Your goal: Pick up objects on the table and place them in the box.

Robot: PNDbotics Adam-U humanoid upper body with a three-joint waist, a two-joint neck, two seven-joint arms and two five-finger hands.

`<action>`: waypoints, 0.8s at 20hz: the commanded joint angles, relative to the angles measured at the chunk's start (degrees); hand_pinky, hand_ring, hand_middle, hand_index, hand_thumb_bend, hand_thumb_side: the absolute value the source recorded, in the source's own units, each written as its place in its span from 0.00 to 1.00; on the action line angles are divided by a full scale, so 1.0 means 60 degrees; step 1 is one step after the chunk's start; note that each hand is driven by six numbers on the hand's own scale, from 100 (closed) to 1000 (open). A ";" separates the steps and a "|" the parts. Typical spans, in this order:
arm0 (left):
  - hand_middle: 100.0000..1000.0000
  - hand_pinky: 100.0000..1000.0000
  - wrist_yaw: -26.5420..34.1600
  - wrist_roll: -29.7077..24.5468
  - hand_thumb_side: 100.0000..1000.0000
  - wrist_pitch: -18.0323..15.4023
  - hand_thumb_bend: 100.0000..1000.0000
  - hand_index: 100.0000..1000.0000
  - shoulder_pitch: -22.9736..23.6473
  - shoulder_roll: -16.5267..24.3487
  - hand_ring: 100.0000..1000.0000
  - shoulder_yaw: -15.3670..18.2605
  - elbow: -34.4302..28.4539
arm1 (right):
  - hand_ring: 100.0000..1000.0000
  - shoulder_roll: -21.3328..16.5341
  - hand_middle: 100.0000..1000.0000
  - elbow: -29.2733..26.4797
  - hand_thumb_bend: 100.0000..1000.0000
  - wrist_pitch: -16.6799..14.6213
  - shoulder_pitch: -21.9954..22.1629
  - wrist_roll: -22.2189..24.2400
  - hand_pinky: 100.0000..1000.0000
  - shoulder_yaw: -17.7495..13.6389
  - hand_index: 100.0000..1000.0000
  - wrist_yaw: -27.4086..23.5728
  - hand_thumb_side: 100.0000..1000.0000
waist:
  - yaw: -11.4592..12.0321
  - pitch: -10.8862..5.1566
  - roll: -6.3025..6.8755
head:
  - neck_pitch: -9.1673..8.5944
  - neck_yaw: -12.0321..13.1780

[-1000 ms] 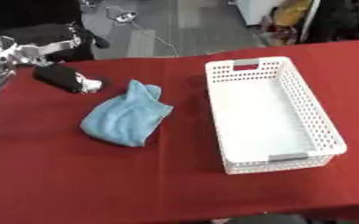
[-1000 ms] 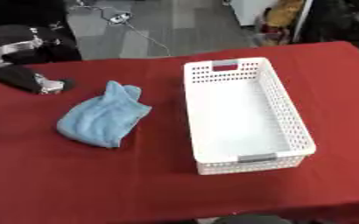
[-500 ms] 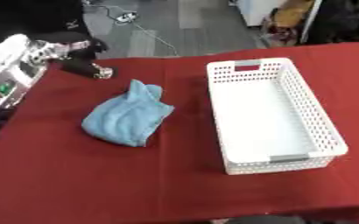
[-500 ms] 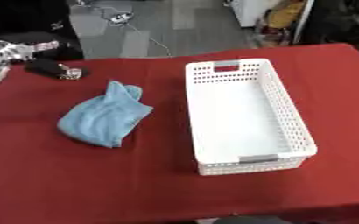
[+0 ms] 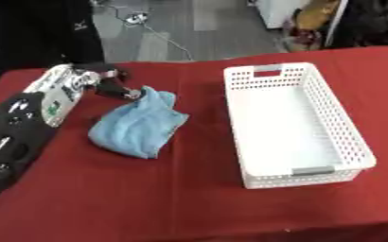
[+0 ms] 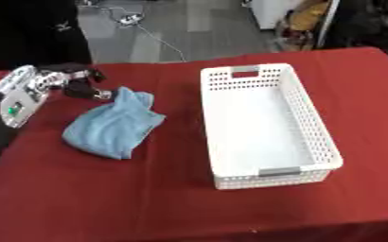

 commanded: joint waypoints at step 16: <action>0.83 0.67 0.0004 -0.1267 0.93 -0.0784 0.68 0.94 -0.0146 -0.0283 0.77 -0.0687 0.0578 | 0.85 -0.0167 0.82 -0.0148 0.00 -0.0032 -0.0102 0.0047 0.82 0.0007 0.94 -0.0057 1.00 | -0.0045 -0.0085 -0.0007 | -0.0011 0.0120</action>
